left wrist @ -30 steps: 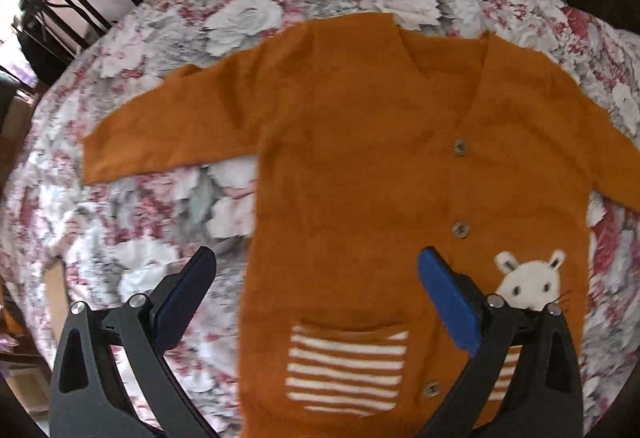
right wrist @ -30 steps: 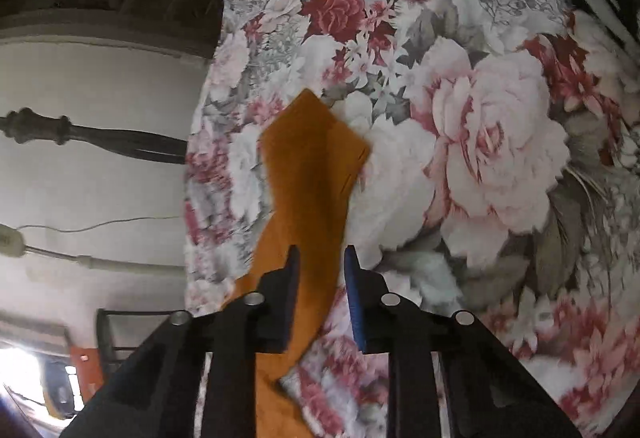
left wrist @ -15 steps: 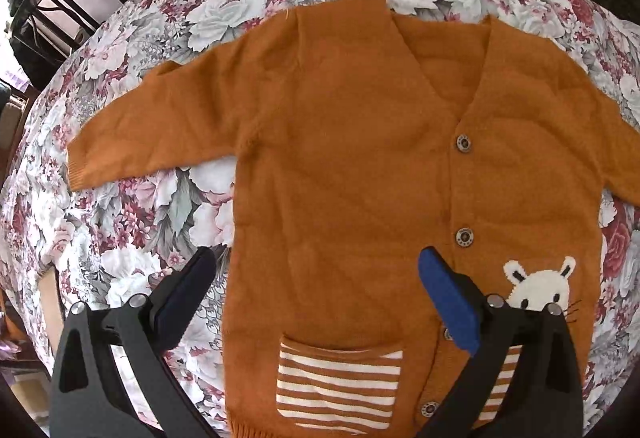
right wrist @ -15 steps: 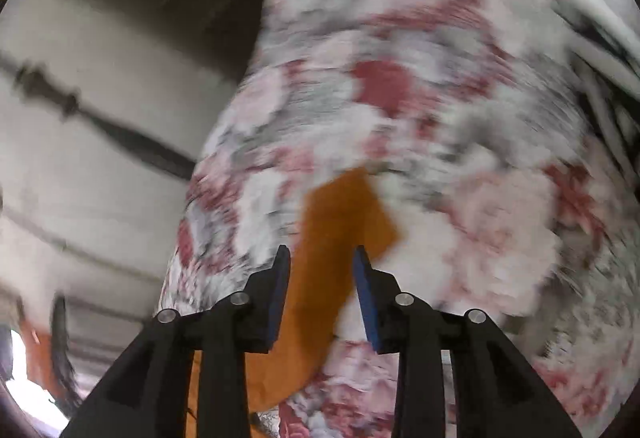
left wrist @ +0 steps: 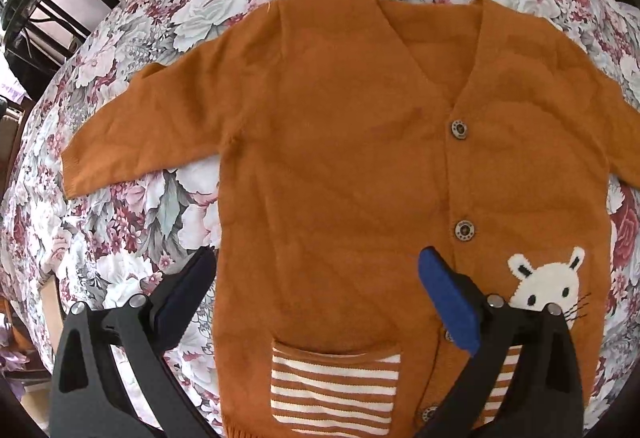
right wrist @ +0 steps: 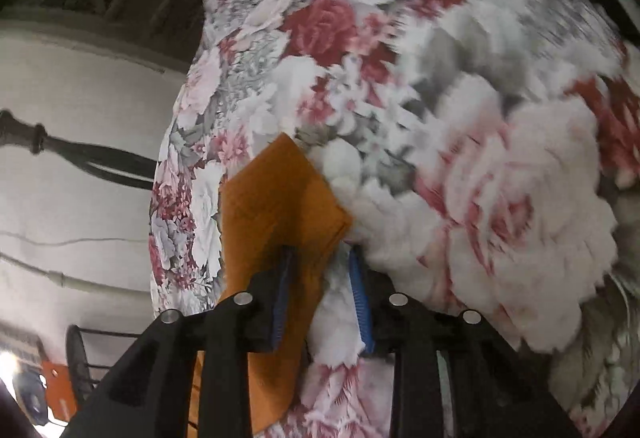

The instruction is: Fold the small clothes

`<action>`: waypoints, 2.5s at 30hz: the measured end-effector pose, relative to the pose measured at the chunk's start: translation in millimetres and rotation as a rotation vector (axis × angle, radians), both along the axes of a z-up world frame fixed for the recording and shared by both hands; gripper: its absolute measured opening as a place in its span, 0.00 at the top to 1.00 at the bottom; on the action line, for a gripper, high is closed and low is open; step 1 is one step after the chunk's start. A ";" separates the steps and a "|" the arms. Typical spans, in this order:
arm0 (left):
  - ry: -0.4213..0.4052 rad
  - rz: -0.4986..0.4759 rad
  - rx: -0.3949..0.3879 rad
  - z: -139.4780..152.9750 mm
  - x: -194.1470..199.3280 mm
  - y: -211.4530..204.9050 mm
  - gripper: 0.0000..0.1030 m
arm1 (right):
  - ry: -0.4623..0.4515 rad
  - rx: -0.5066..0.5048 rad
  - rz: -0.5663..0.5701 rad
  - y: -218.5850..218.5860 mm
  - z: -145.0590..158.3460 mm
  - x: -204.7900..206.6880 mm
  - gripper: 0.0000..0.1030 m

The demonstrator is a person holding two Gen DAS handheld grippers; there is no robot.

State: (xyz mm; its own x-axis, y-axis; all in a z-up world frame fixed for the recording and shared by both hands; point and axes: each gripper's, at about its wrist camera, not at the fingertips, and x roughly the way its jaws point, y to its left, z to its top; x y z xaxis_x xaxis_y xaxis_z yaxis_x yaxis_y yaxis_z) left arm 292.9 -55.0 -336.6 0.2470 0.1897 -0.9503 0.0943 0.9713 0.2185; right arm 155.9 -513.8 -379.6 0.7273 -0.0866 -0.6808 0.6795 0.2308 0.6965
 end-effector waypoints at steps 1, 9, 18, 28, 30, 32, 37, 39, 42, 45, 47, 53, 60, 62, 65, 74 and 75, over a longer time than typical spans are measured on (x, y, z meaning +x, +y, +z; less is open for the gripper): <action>-0.001 -0.001 0.005 -0.2 -0.4 -0.5 0.04 | -0.001 -0.006 0.002 3.3 -1.6 9.6 0.76; -0.010 0.019 -0.015 5.9 2.0 -2.1 0.04 | -0.027 -0.127 0.028 4.3 64.2 3.1 0.95; -0.019 -0.004 -0.023 15.7 -3.4 -12.4 0.04 | 0.170 0.019 0.053 10.1 31.8 -49.4 0.94; 0.005 -0.021 -0.012 9.9 -2.3 -19.9 0.04 | 0.154 0.071 -0.029 0.8 14.1 -66.9 0.75; 0.006 -0.019 -0.011 10.3 -1.4 -18.7 0.04 | 0.131 0.087 -0.055 -2.1 10.5 -62.3 0.85; 0.008 -0.011 -0.021 12.1 -0.3 -15.5 0.04 | 0.114 0.061 -0.055 0.0 15.6 -58.0 0.94; -0.005 0.028 -0.051 23.2 4.6 -2.7 0.04 | 0.059 -0.084 0.010 24.0 62.5 -37.5 0.94; -0.009 0.041 -0.064 26.5 5.3 2.5 0.04 | 0.035 -0.147 0.068 42.4 82.9 -21.9 0.94; -0.014 0.055 -0.080 31.5 5.4 12.4 0.04 | 0.006 -0.217 0.150 74.1 103.7 -1.1 0.94; -0.021 0.071 -0.097 37.0 4.7 25.8 0.04 | -0.028 -0.250 0.215 105.3 120.8 18.4 0.94; -0.028 0.087 -0.110 40.7 5.3 38.6 0.04 | -0.044 -0.279 0.259 127.4 129.4 33.5 0.94; -0.024 0.153 -0.143 41.6 9.9 78.6 0.04 | -0.081 -0.298 0.358 187.6 141.0 76.5 0.94; -0.027 0.234 -0.179 43.9 16.4 124.0 0.04 | -0.095 -0.350 0.500 268.3 141.6 118.9 0.94; -0.030 0.248 -0.181 44.6 18.1 133.6 0.04 | -0.099 -0.361 0.545 288.6 139.7 128.1 0.94; -0.037 0.260 -0.173 44.3 19.5 145.5 0.04 | -0.090 -0.384 0.612 315.9 133.0 141.2 0.94; -0.031 0.306 -0.168 39.0 24.9 170.5 0.04 | 0.026 -0.400 0.824 374.2 79.9 164.1 0.94; -0.030 0.307 -0.167 38.7 24.8 170.8 0.04 | 0.044 -0.394 0.847 378.1 72.9 165.7 0.94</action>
